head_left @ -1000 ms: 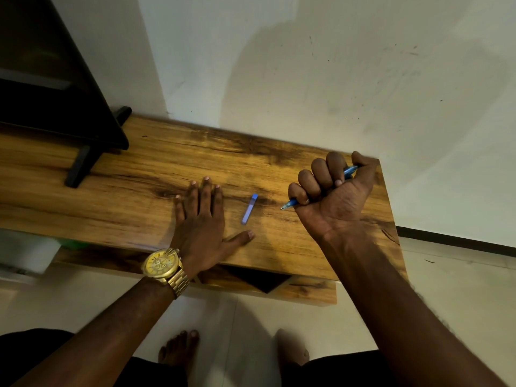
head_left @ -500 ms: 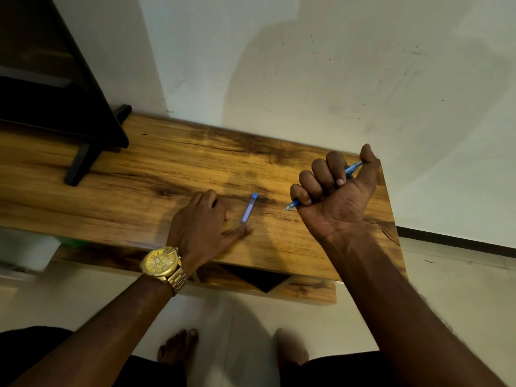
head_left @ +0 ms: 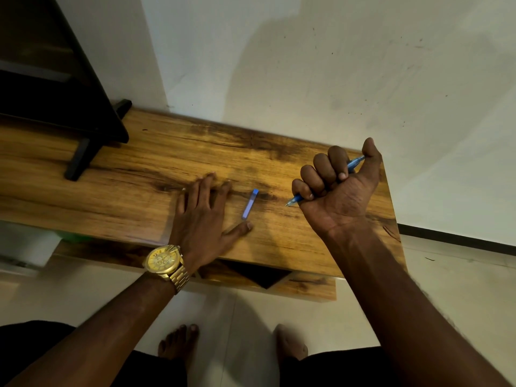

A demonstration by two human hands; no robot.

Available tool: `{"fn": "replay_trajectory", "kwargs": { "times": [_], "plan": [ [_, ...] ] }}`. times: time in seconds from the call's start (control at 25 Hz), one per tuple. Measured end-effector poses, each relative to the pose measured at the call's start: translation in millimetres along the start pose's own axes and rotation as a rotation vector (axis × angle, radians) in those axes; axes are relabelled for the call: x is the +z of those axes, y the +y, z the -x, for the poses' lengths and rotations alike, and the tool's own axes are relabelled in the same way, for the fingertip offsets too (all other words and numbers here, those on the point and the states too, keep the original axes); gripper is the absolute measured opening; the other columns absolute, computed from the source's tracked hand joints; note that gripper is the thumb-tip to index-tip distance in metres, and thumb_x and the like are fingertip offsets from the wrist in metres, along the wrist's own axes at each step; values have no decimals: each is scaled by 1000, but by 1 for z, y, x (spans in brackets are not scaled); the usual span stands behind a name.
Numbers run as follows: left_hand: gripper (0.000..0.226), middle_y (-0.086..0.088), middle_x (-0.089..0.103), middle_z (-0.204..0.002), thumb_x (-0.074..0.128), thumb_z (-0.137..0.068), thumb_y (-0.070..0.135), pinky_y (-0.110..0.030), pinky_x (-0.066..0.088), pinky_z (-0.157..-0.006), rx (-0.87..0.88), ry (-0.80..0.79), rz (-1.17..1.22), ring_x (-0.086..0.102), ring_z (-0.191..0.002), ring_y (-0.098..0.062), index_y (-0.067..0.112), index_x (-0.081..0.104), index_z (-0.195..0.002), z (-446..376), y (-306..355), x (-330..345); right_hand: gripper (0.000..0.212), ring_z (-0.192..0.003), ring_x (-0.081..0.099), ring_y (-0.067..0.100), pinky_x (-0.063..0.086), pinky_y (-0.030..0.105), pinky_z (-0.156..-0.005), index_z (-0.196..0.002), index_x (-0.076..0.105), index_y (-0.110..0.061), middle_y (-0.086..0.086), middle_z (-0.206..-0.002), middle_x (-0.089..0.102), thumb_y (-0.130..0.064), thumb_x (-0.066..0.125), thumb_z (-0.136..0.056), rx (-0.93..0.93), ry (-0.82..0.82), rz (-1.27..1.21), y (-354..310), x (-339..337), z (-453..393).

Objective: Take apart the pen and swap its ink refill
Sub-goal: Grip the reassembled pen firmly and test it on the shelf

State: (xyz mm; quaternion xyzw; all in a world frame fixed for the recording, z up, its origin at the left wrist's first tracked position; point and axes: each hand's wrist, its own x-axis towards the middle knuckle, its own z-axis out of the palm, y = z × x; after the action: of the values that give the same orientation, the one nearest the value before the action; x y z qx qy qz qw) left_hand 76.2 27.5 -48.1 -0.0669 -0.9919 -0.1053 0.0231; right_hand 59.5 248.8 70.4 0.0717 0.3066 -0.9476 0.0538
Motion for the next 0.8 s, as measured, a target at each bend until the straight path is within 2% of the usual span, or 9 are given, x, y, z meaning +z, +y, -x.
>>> {"fn": "replay_trajectory", "kwargs": {
  "times": [0.08,0.16,0.28,0.44,0.6,0.8],
  "plan": [
    [108,-9,6,-182,30,-84,96,-65,14,-132,-22,-59,29,9,-168,-36,32,17,-171,0,-3,5,66,-47,10,13,13,29,-51,-52,34,-22,-6,-53,15,-63,37,-103,2,-8,-1,0,-1,0],
    [110,-8,-2,-183,25,-84,97,-65,8,-133,-18,-72,34,2,-169,-35,33,11,-172,-1,-4,8,62,-47,9,13,12,29,-51,-52,33,-22,-6,-53,14,-57,36,-102,-4,-14,2,-1,-1,0],
    [110,-8,-3,-183,25,-84,96,-65,7,-133,-13,-66,39,1,-169,-36,32,11,-172,-1,-4,10,58,-47,9,13,12,28,-52,-52,30,-22,-5,-53,13,-51,35,-102,-22,-20,13,-3,-1,0],
    [110,-9,-5,-183,22,-84,96,-65,5,-134,-5,-58,48,-2,-170,-36,32,8,-173,-2,-4,10,64,-47,8,14,11,29,-52,-58,22,-22,-5,-52,13,-64,36,-103,-30,-36,-8,-2,1,0],
    [111,-7,-9,-183,19,-83,96,-63,3,-134,-11,-71,35,-6,-170,-34,32,6,-173,-2,-4,10,55,-47,8,14,11,28,-52,-56,21,-23,-5,-52,13,-49,30,-103,-51,-66,6,-1,1,0],
    [111,-8,-11,-183,17,-84,96,-63,2,-134,-3,-78,34,-8,-170,-34,31,5,-173,-2,-4,10,69,-46,8,13,11,27,-51,-57,22,-22,-6,-51,14,-71,36,-103,-40,-50,-43,0,3,2]
  ]
}}
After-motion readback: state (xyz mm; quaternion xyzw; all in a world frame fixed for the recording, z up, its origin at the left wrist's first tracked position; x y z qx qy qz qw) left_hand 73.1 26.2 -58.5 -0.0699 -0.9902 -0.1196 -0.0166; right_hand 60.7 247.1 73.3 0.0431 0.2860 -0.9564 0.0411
